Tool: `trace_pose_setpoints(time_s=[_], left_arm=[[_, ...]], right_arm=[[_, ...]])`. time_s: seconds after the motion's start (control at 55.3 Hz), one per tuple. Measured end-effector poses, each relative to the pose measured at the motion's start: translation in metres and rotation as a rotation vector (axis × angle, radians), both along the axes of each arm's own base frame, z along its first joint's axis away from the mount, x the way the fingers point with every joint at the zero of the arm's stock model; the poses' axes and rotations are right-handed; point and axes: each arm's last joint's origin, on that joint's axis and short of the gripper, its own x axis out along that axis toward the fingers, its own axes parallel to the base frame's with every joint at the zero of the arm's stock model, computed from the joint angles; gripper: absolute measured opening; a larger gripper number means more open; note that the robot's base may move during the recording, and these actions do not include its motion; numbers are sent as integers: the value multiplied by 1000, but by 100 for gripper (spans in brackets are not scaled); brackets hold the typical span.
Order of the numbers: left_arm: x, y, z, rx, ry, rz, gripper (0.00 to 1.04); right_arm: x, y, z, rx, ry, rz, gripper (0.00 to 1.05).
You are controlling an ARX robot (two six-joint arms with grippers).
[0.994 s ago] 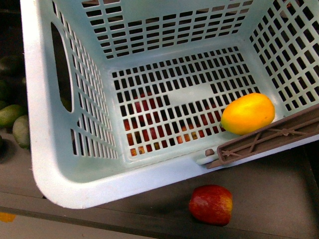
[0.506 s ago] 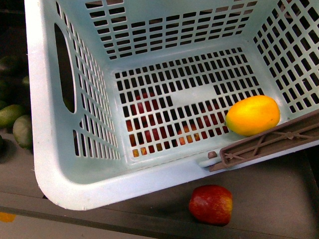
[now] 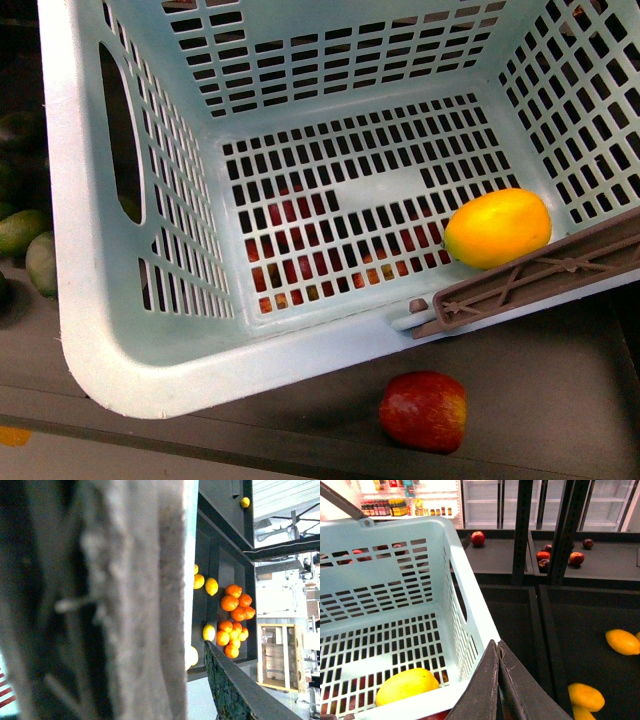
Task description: Pick lemon and mango into basket
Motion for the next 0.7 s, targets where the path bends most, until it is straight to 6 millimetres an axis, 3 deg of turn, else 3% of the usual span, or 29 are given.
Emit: trace_pose_setpoints(time_s=[0.542,0.705], left_arm=[[0,0,0,0,0,0,28],[-4,-4,0,-16,17,-33,28]], right_arm=[[-1,0,1,0,-5,-1,96],[-1,0,1,0,-6,-2,96]])
